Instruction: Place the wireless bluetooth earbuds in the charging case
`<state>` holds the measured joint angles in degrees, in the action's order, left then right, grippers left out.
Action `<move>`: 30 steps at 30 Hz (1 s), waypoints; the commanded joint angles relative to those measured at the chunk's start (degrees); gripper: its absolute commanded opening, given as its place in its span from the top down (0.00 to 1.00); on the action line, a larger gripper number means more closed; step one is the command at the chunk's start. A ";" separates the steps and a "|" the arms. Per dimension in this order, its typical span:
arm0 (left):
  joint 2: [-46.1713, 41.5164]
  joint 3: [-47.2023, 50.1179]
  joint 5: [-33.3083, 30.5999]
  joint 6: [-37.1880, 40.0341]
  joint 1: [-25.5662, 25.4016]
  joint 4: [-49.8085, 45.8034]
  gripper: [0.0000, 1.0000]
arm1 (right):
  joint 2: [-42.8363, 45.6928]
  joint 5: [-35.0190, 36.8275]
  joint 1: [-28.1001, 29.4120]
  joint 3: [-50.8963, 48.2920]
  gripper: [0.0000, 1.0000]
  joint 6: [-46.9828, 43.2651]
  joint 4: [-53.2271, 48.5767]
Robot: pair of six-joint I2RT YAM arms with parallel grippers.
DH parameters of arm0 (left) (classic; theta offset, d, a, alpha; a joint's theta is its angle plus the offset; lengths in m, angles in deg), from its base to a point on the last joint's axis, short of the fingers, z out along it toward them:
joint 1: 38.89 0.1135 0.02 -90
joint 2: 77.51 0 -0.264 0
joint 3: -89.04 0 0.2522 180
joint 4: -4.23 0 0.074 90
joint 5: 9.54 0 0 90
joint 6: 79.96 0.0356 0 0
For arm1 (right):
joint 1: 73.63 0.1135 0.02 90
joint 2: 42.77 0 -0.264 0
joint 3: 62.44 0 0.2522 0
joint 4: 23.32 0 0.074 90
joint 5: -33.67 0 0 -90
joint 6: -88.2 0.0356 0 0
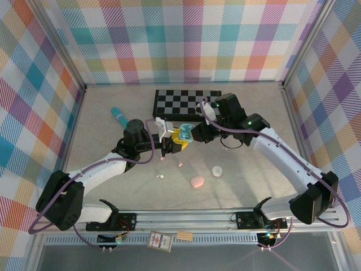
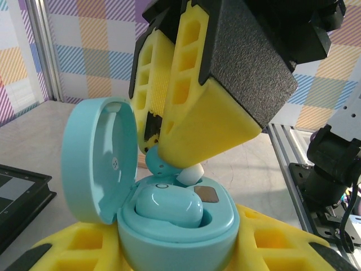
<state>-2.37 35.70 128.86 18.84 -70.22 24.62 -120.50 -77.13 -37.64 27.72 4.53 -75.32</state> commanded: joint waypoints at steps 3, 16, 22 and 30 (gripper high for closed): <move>-0.07 -2.43 2.41 -0.45 -1.63 2.49 0.75 | -1.19 -1.01 0.40 -1.48 0.77 -1.82 2.31; 2.05 -2.57 3.61 -3.25 -1.64 6.43 0.75 | 0.45 3.74 1.10 -2.22 0.78 -3.20 3.46; 2.98 -2.62 4.07 -5.02 -1.69 8.67 0.76 | 1.47 5.30 1.34 -3.34 0.78 -4.37 4.73; 3.05 -2.58 4.03 -6.81 -1.72 10.48 0.76 | 3.69 8.26 2.93 -6.75 0.77 -7.46 8.66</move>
<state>0.88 35.68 129.30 13.27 -70.37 28.84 -117.40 -69.76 -35.67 22.30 -0.08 -69.18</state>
